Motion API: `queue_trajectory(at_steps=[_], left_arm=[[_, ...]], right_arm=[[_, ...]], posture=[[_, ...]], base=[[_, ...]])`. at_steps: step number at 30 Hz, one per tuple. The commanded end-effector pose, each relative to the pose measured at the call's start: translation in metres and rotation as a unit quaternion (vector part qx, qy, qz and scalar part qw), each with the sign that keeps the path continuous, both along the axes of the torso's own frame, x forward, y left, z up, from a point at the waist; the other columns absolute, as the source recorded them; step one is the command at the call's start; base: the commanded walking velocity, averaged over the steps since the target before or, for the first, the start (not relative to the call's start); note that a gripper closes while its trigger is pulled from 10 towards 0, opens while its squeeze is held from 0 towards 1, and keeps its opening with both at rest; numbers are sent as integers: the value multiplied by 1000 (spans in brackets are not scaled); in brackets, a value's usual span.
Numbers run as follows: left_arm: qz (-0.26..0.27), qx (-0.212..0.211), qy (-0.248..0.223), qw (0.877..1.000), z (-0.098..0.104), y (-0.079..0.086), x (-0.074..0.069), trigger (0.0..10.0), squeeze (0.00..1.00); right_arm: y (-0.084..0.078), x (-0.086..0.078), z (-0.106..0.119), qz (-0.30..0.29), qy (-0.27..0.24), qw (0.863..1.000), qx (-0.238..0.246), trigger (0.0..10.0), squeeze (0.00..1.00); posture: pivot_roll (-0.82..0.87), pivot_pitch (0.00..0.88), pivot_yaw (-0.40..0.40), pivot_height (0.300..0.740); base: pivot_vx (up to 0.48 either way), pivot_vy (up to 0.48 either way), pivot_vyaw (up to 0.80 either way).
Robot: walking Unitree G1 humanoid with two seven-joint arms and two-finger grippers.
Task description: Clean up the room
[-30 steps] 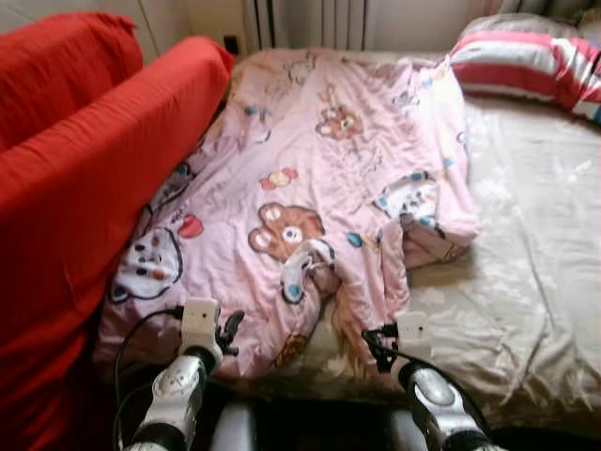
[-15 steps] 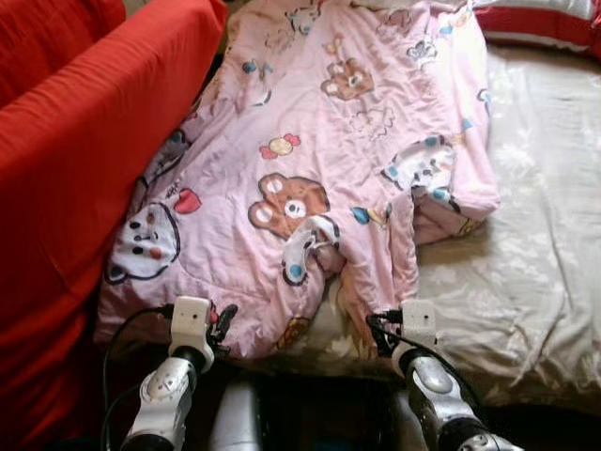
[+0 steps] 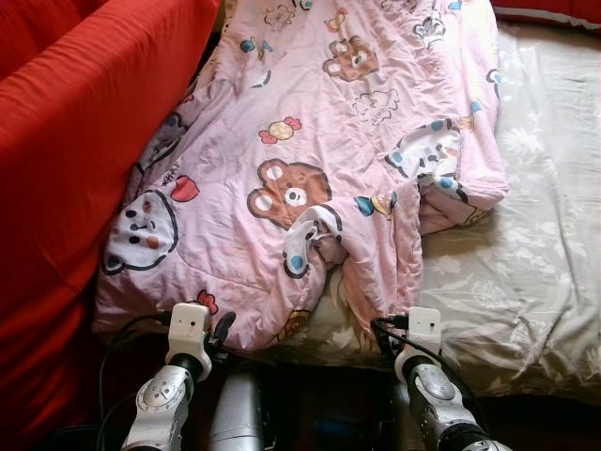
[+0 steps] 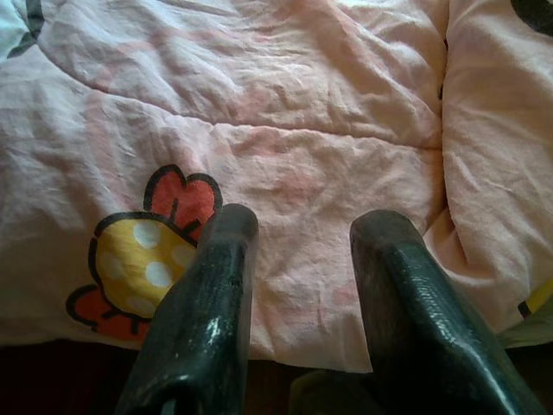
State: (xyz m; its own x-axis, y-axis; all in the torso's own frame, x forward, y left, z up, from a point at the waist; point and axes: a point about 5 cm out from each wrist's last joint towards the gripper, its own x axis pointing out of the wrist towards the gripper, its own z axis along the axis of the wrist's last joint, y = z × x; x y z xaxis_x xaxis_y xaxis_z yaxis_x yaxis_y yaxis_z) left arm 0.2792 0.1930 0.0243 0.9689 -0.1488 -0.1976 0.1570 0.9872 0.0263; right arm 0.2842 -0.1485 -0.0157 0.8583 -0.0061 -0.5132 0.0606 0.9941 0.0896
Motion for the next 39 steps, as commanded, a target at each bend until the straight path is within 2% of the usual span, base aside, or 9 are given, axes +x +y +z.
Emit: queue_trajectory(at_steps=[1,2,3,20,39], left_arm=[[3,4,18,1000,-6,6,-7,10000,0],[3,4,18,1000,-6,6,-7,10000,0],[3,4,19,1000,-6,5,-8,10000,0],[1,8,26,1000,-7,4,-10,10000,0],[-3,6,25,1000,-7,1,-8,10000,0]], right_arm=[[5,-18,-17,9,51,999,1,10000,0],[6,-18,-18,11,54,999,0,6314,0],[6,-19,-18,11,58,998,-2,0,0],[1,-16,-17,5,58,998,-11,0,0],[-10,-14,-13,-16,46,999,-23,0,0]], posture=[[119,293,96,616],[119,293,96,616],[119,293,96,616],[117,285,94,616],[99,233,91,616]], base=[[0,0,0],[0,0,0],[0,0,0],[0,0,0],[0,0,0]])
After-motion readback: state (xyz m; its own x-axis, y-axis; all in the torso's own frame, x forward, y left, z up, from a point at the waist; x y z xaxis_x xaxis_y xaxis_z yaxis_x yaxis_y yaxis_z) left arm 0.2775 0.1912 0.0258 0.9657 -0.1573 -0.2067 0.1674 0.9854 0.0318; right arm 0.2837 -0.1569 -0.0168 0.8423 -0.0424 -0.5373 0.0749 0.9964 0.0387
